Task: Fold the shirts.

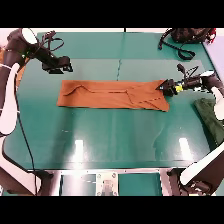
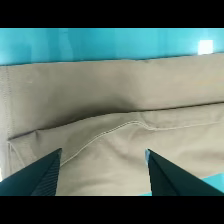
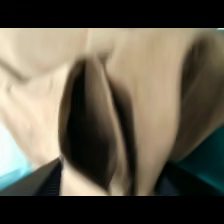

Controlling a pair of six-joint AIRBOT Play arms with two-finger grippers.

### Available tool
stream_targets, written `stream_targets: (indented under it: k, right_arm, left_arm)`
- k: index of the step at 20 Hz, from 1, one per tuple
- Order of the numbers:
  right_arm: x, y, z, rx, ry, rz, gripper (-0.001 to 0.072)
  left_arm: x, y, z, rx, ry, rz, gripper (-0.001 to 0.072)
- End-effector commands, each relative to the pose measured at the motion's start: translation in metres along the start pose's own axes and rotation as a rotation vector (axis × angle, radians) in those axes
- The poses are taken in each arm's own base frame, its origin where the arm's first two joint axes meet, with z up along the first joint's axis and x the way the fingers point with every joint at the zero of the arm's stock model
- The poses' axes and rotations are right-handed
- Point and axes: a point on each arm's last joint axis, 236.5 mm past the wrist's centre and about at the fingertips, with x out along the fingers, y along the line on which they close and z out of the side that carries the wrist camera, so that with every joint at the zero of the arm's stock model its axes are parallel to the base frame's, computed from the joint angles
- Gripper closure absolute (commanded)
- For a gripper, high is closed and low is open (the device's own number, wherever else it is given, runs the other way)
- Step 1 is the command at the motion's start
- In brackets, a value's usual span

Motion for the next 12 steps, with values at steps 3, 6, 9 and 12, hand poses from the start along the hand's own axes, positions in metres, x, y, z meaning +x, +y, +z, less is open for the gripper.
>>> stream_targets:
  k: [3, 6, 9, 12]
  right_arm:
    - [0.018, 0.001, 0.011, -0.018, -0.021, -0.052, 0.0647]
    - [0.015, 0.012, 0.000, -0.020, 0.033, -0.023, 0.0695]
    - [-0.009, 0.036, 0.005, -0.048, 0.018, -0.036, 0.0695]
    - [-0.053, 0.080, 0.011, -0.093, -0.035, -0.060, 0.0695]
  left_arm:
    - [0.003, -0.016, 0.000, -0.016, 0.001, -0.073, 0.0328]
    - [0.011, -0.030, -0.001, -0.014, 0.002, -0.146, 0.0656]
    - [0.036, -0.066, -0.009, 0.015, 0.000, -0.218, 0.0660]
    - [0.084, -0.133, -0.030, 0.080, -0.004, -0.310, 0.0688]
